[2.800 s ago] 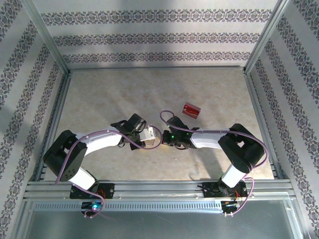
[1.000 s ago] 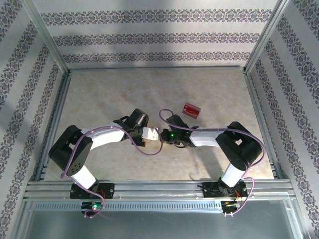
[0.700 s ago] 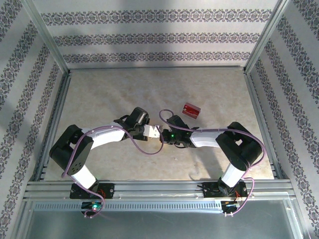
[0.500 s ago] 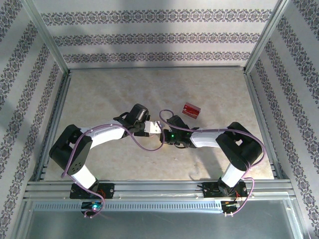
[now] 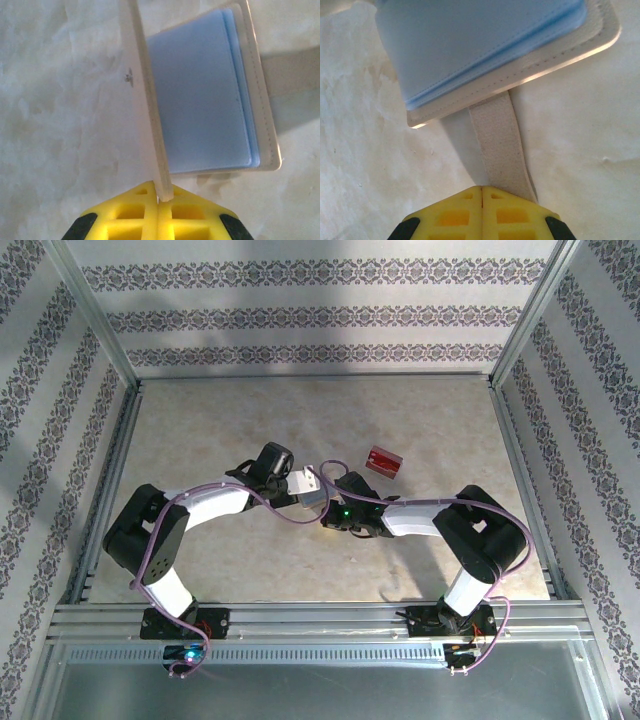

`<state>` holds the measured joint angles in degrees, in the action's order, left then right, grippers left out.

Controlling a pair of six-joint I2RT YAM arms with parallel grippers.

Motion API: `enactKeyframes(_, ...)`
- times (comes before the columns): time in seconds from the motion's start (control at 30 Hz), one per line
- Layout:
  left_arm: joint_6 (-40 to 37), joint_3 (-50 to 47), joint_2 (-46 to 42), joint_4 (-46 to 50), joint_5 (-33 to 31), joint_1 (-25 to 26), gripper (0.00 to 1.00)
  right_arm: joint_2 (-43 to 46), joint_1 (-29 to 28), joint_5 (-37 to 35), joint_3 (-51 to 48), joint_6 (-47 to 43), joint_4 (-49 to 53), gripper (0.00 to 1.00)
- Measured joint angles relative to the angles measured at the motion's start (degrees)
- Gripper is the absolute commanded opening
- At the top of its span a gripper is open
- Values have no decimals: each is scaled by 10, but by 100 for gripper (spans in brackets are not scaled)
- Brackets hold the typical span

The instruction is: Put the credit cards into the card holder

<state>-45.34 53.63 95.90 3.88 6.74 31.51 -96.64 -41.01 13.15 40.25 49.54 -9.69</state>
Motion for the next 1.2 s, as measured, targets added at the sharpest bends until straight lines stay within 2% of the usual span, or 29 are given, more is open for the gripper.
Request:
enactKeyframes(0.2, 95, 30, 0, 49, 27, -9, 0, 10, 0, -1, -2, -2, 18, 4)
enactKeyframes(0.47, 272, 47, -30, 145, 109, -19, 0, 78, -3, -17, -13, -4, 110, 8)
enactKeyframes(0.63, 378, 1, -64, 151, 174, -40, 0, 118, -9, -25, -5, -5, 147, 11)
enactKeyframes(0.77, 446, -47, -69, 140, 216, -58, 0, 120, -12, -28, 20, -4, 157, 11)
enactKeyframes(0.97, 510, -87, -69, 105, 246, -76, 0, 54, -12, -22, 90, -2, 133, 4)
enactKeyframes(1.2, 537, -108, -69, 72, 254, -88, 0, -73, -12, 7, 190, -2, 102, 2)
